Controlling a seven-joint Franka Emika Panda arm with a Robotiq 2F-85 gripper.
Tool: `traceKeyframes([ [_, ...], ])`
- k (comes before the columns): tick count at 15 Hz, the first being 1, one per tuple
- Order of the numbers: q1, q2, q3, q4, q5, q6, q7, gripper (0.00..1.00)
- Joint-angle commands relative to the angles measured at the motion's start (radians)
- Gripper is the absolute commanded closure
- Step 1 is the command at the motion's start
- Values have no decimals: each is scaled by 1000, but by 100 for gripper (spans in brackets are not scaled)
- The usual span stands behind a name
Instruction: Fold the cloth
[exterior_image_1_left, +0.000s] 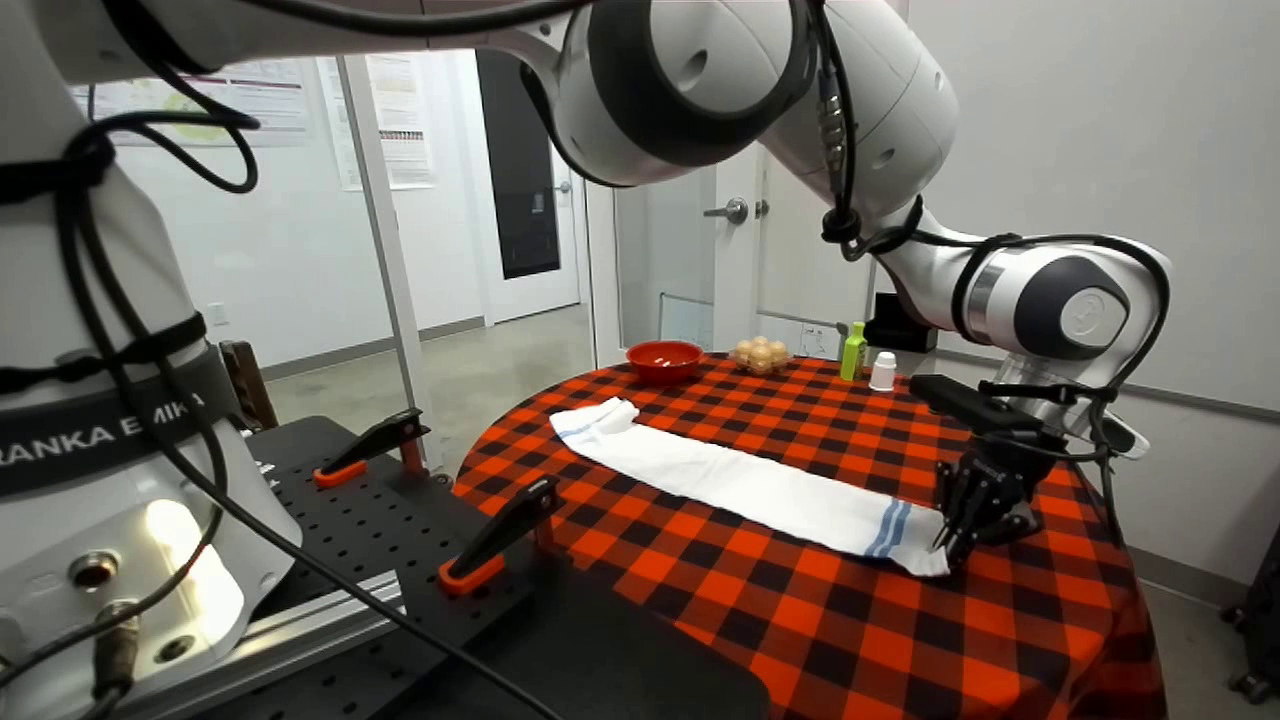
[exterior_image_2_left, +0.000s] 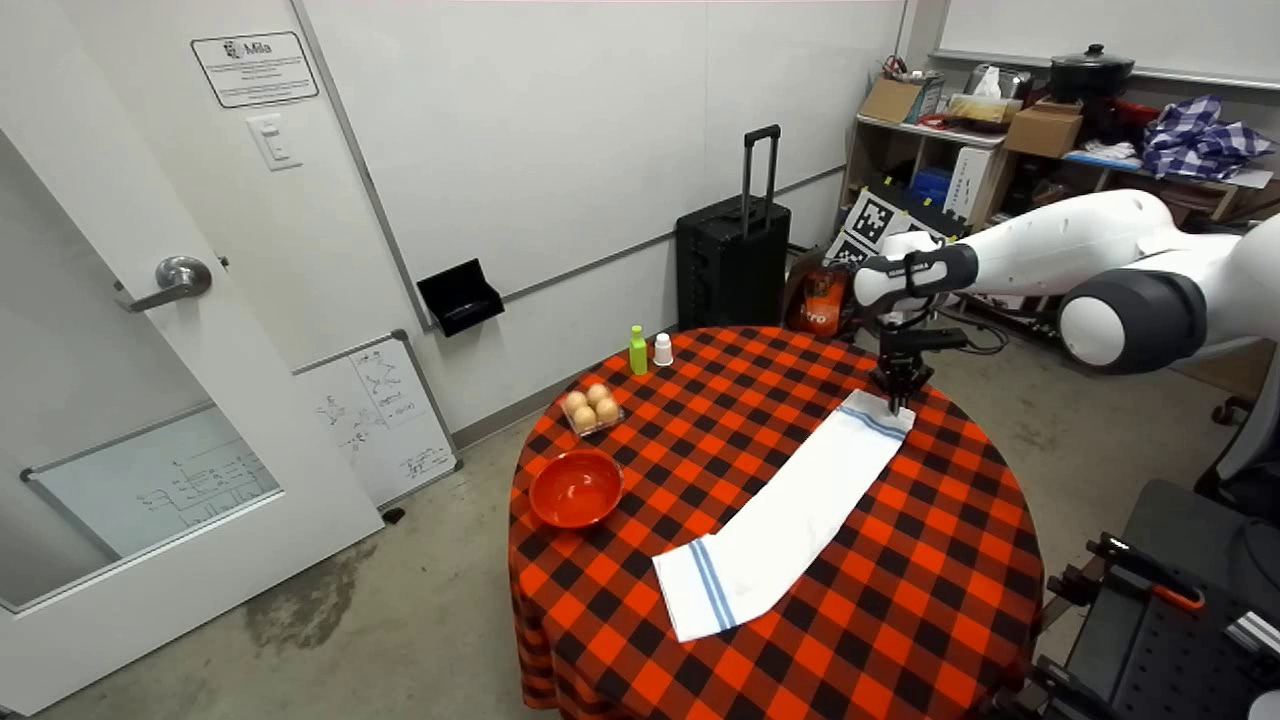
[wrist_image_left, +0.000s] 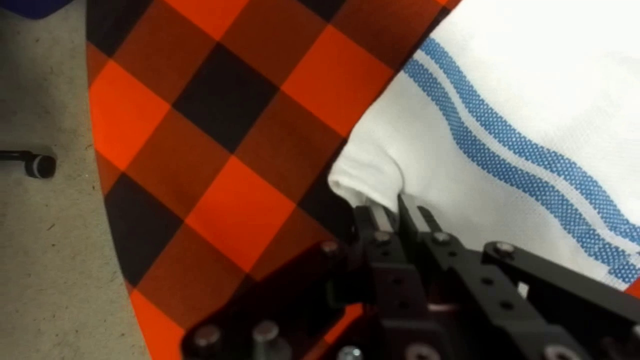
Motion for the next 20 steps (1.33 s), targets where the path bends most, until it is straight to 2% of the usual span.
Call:
traceKeyframes([
  [1,-10,0,-7,37,3,-5,31,98],
  [20,4,4,-20,171,-28,-13,98,98],
])
